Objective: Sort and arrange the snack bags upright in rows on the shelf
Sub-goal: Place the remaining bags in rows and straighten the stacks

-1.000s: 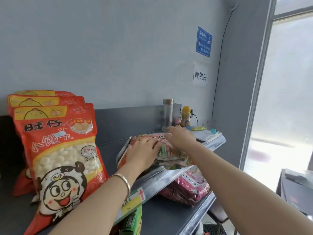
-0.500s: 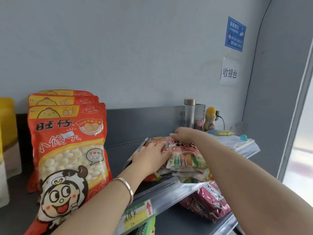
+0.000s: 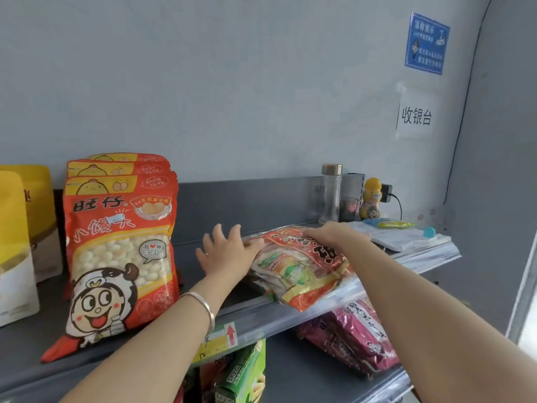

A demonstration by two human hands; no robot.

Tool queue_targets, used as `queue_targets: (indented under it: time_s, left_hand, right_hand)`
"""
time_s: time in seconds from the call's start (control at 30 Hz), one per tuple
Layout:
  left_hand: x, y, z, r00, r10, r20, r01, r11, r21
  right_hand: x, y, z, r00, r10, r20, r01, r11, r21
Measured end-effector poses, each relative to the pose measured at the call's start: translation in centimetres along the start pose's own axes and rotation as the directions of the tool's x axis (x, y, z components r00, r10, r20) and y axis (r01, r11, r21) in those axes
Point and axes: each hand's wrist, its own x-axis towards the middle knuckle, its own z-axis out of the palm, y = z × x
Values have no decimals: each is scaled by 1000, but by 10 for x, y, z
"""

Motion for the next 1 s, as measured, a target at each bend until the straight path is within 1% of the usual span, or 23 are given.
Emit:
queue_targets:
  time_s: [0.03,0.07,0.1,0.13,0.17,0.2,0.23,0.27,0.3,0.33,0.4,0.47,0.53,0.6,0.63,0.7,0.73,0.77,0.83,0.87,0.93,1.0]
  left_hand:
    - [-4,3,-2,998,-61,16,63,994,-90]
    - [-8,6,-4,991,-127,49,135,966,-222]
    - [-12,10,-5,976,-189,109,217,895,-391]
    - [-16,14,-7,953,-236,191,303,772,-559]
    - [-18,17,-9,925,-259,280,381,622,-684]
    - [-20,20,-10,897,-257,360,441,466,-767]
    - [-23,23,-12,872,-230,433,488,327,-809]
    - [-27,25,-13,851,-177,495,525,218,-823]
    - [-31,26,-14,836,-133,532,548,158,-821]
    - [-34,25,-14,830,-106,548,558,123,-821]
    - [-39,24,-14,833,-101,544,552,88,-829]
    - [-43,24,-16,858,-127,498,509,84,-857]
    - [-46,28,-19,898,-140,417,430,85,-899]
    - [-48,33,-25,945,-72,318,323,87,-942]
    - [-49,36,-29,963,-24,267,268,104,-958]
    - [-50,39,-40,983,46,179,171,146,-974]
    - [-51,40,-44,988,67,137,125,169,-978]
    - [-52,40,-47,993,74,94,79,191,-979]
    - [-55,39,-53,998,61,17,2,228,-974]
    - [-57,38,-55,999,44,-10,-21,240,-971]
    - [-63,33,-59,998,17,-54,-57,278,-959]
    - [-70,27,-62,995,-17,-102,-92,310,-946]
  right_hand:
    - [-2,4,-1,1000,4,-5,-4,999,33]
    - [-5,8,-1,1000,9,-7,-8,998,61]
    - [-9,11,-1,1000,17,-12,-16,996,82]
    - [-13,12,-2,999,28,-22,-26,995,100]
    - [-16,13,-2,998,43,-42,-37,992,121]
    - [-20,13,-1,996,57,-68,-47,988,144]
    - [-24,13,-1,993,71,-96,-55,984,167]
    - [-27,13,-1,989,85,-122,-61,981,186]
    - [-30,13,-1,986,94,-140,-65,978,199]
    - [-34,12,-1,983,101,-154,-68,976,207]
    - [-38,12,-1,978,106,-179,-65,972,224]
    - [-41,14,-1,976,101,-192,-44,959,280]
    - [-44,17,-2,980,88,-178,-11,919,394]
    - [-47,22,-5,981,96,-169,7,853,522]
    - [-49,24,-7,981,111,-159,7,800,600]
    - [-51,29,-12,985,129,-116,9,630,776]
    - [-52,31,-14,988,129,-80,-4,550,835]
    - [-54,34,-16,992,118,-33,-30,493,869]
    - [-57,38,-19,997,32,73,-80,423,903]
    - [-58,40,-19,991,-57,123,-93,377,922]
    - [-63,42,-18,945,-273,180,-111,251,962]
    - [-71,40,-18,894,-408,183,-128,158,979]
